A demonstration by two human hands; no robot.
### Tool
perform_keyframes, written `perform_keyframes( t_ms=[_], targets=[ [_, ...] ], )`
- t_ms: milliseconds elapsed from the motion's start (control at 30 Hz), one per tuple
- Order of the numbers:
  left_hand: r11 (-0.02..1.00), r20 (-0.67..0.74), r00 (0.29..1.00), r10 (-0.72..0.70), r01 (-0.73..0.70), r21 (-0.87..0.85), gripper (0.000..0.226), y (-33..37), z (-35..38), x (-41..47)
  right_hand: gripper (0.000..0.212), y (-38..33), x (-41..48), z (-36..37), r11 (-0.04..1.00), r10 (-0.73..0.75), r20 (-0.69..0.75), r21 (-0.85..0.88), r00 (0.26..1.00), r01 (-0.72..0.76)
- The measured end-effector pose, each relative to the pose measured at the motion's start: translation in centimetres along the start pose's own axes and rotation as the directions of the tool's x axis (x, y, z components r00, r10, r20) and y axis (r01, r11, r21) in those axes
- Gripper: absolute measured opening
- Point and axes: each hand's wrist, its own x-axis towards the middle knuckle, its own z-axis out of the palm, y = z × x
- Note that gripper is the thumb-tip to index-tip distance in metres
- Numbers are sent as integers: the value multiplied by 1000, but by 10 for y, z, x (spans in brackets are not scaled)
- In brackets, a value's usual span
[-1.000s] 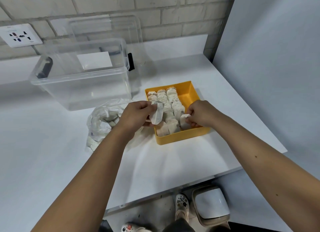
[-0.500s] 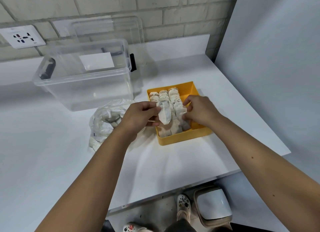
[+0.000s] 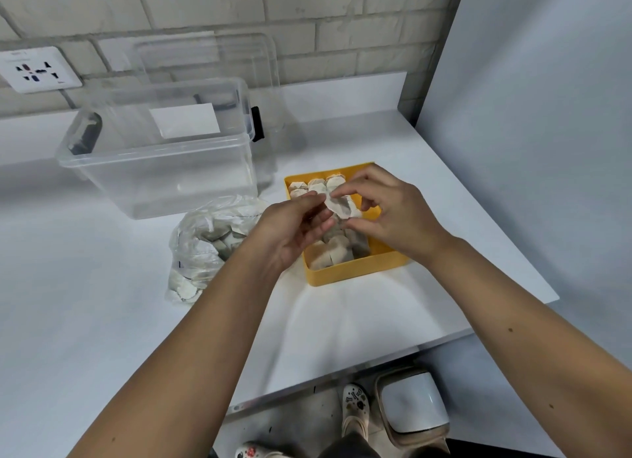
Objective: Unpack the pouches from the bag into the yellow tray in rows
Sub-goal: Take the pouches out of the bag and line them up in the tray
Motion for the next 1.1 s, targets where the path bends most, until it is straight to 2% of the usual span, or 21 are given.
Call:
perform_keyframes(
  t_ms=[100, 167, 267, 300, 400, 467, 633, 867, 967, 1033, 1100],
  targets=[
    [996, 32, 999, -9, 6, 91, 22, -3, 1, -2, 12, 0, 0, 0, 998, 18, -91, 54, 996, -13],
    [978, 28, 999, 18, -23, 209, 20, -5, -2, -3, 11, 5, 0, -2, 990, 120, -83, 79, 989, -113],
    [953, -26, 995, 95, -83, 290, 10, -5, -12, -5, 14, 22, -1, -5, 935, 355, 56, -34, 933, -354],
    [946, -43, 992, 117, -98, 310, 9, -4, -15, -6, 15, 26, -1, -5, 914, 404, 122, -94, 907, -394],
    [904, -58, 980, 192, -154, 398, 9, -2, -21, -7, 15, 28, -1, 0, 887, 459, 305, -205, 834, -413],
    [864, -53, 968, 245, -193, 464, 8, -4, -23, -9, 15, 26, 1, 4, 876, 478, 376, -266, 794, -402],
    [808, -48, 955, 293, -221, 547, 8, -11, -28, -11, 20, 30, 5, 17, 844, 528, 421, -360, 738, -398],
    [802, -65, 938, 340, -254, 540, 6, -3, -40, -16, 30, 37, 2, 28, 829, 558, 342, -253, 756, -498],
    [797, -85, 914, 396, -296, 527, 8, 9, -54, -26, 38, 29, 8, 26, 860, 507, 209, -179, 836, -477],
    [769, -113, 885, 453, -323, 552, 7, 21, -71, -33, 35, 12, 18, 28, 906, 422, 142, -59, 895, -418],
    [665, -119, 833, 540, -336, 667, 7, 33, -91, -37, 25, -11, 29, 40, 926, 346, 141, 110, 928, -362]
  ],
)
